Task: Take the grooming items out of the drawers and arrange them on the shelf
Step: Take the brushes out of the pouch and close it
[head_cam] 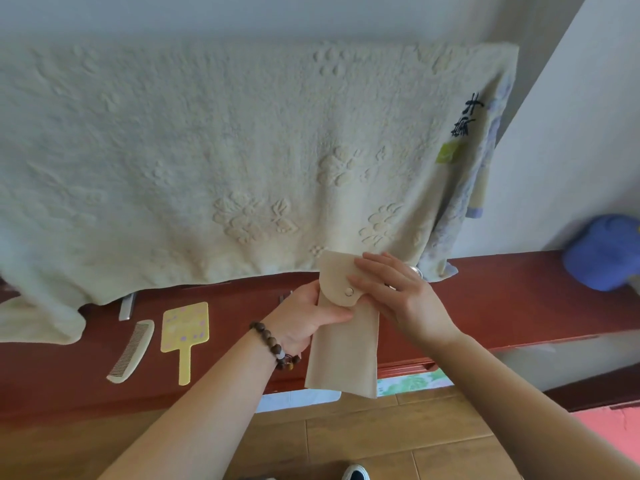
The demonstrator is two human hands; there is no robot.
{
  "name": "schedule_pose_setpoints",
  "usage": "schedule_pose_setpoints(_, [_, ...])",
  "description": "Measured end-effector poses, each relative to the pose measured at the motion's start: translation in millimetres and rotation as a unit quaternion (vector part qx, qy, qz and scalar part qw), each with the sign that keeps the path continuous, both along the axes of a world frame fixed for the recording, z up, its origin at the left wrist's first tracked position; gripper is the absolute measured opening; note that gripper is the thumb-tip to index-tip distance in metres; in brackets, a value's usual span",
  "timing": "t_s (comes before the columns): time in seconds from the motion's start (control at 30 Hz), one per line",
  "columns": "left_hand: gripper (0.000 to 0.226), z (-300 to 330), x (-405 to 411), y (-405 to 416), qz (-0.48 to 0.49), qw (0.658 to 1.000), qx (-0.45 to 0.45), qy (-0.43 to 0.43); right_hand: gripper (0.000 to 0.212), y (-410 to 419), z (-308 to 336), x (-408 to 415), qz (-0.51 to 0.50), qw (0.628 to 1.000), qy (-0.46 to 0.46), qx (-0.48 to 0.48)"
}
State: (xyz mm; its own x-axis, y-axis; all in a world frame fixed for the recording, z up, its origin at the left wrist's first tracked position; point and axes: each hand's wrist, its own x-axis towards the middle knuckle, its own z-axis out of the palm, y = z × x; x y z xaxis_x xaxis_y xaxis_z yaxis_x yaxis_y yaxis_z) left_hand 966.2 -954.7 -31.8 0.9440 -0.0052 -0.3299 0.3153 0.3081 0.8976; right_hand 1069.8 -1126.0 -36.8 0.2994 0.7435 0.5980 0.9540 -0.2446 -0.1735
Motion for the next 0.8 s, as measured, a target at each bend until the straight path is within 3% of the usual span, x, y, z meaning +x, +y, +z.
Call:
schedule_pose_setpoints(0.1, [0.04,4.0,2.6,0.0,-0.009,1.0,0.025,-0.012,0.037,3.9,6.4,-2.3,-0.011,0.999,0.021,0.042])
schedule_pose_setpoints(0.2, [0.041,4.0,5.8,0.1,-0.023,0.995,0.091,-0.022,0.03,8.6,15.1,-4.6,-0.051,0.985,0.131,0.098])
schedule_pose_setpoints(0.3, [0.041,0.2,5.2,-1.3,-0.041,0.993,0.107,-0.015,0.025,16.2,33.8,0.5,-0.147,0.94,0.268,0.153])
schedule_pose_setpoints(0.43, [0.043,-0.2,4.1,-5.4,-0.074,0.993,0.092,-0.019,0.041,28.2,47.9,32.8,-0.278,0.873,0.376,0.142])
schedule_pose_setpoints(0.5, [0.046,2.4,6.3,-4.8,-0.081,0.993,0.087,-0.027,0.047,31.7,46.3,44.1,-0.289,0.852,0.428,0.088])
schedule_pose_setpoints(0.6, [0.044,5.0,9.8,1.2,-0.086,0.992,0.09,-0.029,0.044,34.0,40.8,49.4,-0.266,0.807,0.52,0.08])
schedule_pose_setpoints(0.73, [0.043,4.0,12.4,6.4,-0.065,0.992,0.108,-0.017,0.028,34.6,43.0,54.9,-0.265,0.816,0.502,0.111])
schedule_pose_setpoints(0.8, [0.045,3.3,14.7,7.5,-0.041,0.992,0.12,-0.01,0.03,29.6,48.8,50.5,-0.249,0.857,0.428,0.145])
